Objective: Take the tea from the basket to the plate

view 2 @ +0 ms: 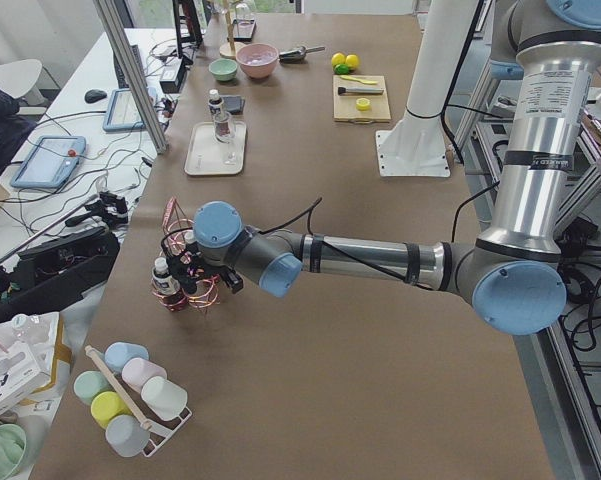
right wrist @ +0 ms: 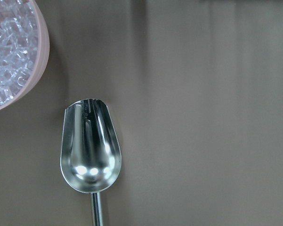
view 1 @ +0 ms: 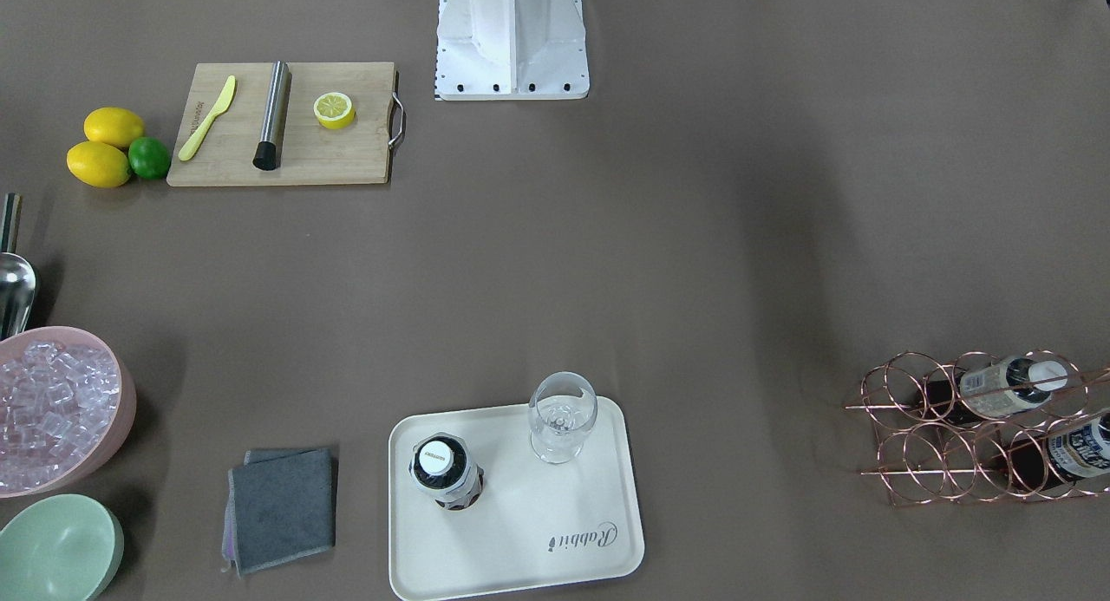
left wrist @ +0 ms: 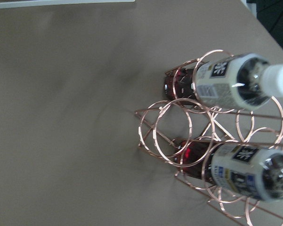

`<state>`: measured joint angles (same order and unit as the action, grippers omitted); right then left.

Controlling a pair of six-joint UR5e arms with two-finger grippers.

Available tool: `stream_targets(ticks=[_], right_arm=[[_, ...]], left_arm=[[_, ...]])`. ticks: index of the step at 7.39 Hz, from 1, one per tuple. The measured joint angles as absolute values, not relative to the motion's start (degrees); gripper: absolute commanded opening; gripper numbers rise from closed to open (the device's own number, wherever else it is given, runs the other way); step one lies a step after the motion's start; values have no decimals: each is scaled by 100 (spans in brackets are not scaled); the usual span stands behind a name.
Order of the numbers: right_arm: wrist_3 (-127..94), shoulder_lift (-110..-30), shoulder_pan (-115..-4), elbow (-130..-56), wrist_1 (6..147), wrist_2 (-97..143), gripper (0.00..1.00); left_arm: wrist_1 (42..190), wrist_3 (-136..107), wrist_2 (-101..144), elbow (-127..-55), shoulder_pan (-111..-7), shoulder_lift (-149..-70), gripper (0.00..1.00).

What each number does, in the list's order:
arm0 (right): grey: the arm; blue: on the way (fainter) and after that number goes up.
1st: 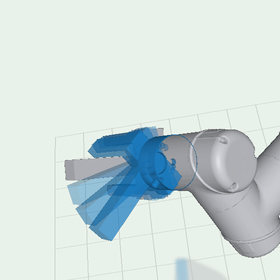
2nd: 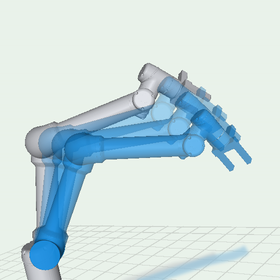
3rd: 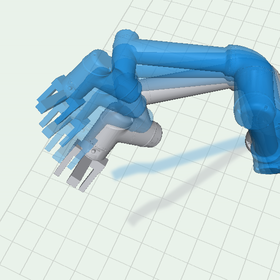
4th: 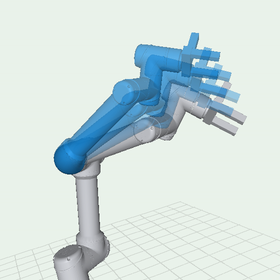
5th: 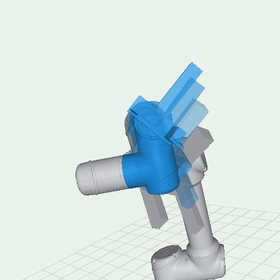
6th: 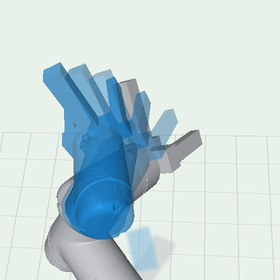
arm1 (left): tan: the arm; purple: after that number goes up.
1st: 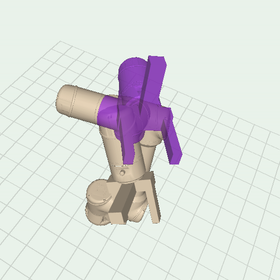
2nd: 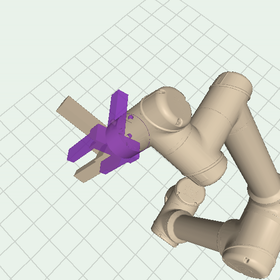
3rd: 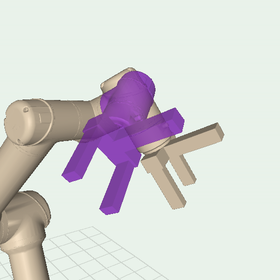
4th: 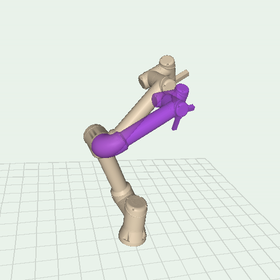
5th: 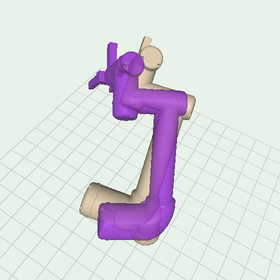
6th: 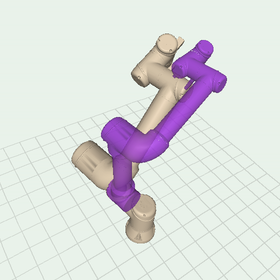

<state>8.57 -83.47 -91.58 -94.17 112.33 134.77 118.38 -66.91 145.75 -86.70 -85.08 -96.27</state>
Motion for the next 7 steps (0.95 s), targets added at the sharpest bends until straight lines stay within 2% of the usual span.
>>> stream_targets(ticks=[3,5,7], right_arm=[[858,-8365,-9158,-9508,11249,13483,100],[854,-8391,-9158,-9711,11264,13491,99],[853,-8407,-9155,-9866,11266,13493,99]], left_arm=[[11820,-4734,13931,-8793,-8032,-8925,97],[11654,-3667,13821,-8723,-7986,-8789,97],[10614,-2359,13823,-8849,-8067,-8835,97]])
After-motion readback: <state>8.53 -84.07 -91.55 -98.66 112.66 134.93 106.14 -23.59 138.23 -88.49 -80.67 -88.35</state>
